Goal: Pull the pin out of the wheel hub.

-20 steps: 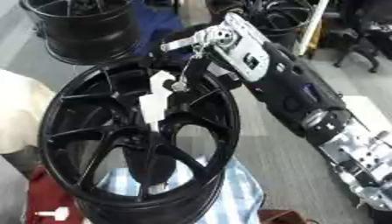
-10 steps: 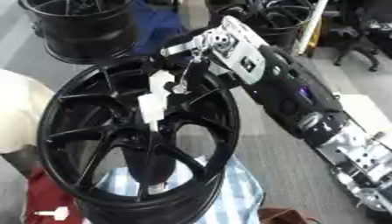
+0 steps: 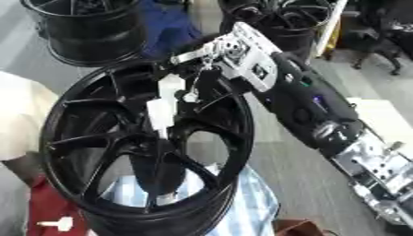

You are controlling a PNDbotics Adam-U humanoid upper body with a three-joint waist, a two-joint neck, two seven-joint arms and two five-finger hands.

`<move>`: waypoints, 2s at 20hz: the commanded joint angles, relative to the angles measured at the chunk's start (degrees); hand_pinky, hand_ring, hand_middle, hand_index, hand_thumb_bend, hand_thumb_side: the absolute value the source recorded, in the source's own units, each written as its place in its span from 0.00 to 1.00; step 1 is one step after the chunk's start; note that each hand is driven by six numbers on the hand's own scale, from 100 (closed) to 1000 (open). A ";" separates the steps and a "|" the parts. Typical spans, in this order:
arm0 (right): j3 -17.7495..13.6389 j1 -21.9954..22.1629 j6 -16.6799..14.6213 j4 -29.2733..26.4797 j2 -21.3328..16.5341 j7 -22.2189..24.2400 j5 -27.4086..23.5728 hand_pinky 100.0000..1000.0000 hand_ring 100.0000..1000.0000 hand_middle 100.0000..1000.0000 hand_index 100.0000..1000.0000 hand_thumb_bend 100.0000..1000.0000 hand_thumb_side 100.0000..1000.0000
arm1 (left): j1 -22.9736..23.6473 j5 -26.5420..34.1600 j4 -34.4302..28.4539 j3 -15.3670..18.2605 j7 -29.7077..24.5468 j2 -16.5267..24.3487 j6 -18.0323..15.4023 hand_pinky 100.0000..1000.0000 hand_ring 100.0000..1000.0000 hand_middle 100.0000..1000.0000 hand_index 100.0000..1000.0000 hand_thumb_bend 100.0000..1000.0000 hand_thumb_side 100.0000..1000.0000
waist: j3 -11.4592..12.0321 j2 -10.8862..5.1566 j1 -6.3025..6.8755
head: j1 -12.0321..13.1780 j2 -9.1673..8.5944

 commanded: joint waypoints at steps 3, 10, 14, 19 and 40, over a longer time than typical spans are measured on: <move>-0.40 -0.82 -0.29 0.41 -0.22 -0.29 0.60 0.83 0.90 0.82 0.88 0.00 0.00 | -0.80 0.49 -1.20 -0.08 -0.20 0.97 -0.09 0.60 0.63 0.60 0.81 0.00 0.69 | 0.18 -0.27 0.21 | -0.15 -0.54; -0.51 -0.82 -0.21 1.27 0.46 -1.32 0.40 0.80 0.86 0.67 0.74 0.00 0.00 | -0.88 0.55 -1.20 -0.11 -0.33 0.88 -0.03 0.60 0.63 0.60 0.81 0.00 0.69 | 0.34 -0.26 0.26 | -0.10 -0.53; -0.71 -0.95 0.27 1.88 0.77 -3.66 -0.20 0.77 0.82 0.56 0.64 0.00 0.00 | -0.88 0.52 -1.21 -0.13 -0.42 0.83 0.00 0.60 0.63 0.60 0.81 0.00 0.69 | 0.39 -0.29 0.28 | -0.10 -0.45; -1.63 -1.28 0.92 1.60 1.03 -5.05 -0.94 0.68 0.69 0.36 0.43 0.00 0.00 | -0.78 0.54 -1.19 -0.10 -0.44 0.77 0.04 0.60 0.63 0.60 0.81 0.00 0.69 | 0.26 -0.39 0.33 | 0.12 -0.15; -0.58 -0.53 2.39 -1.30 -1.93 -1.32 -5.30 0.77 0.83 0.85 0.94 0.19 0.22 | -0.35 0.58 -1.29 0.04 -0.60 0.78 0.21 0.60 0.64 0.60 0.82 0.00 0.69 | -0.46 -1.05 0.41 | 0.44 -0.02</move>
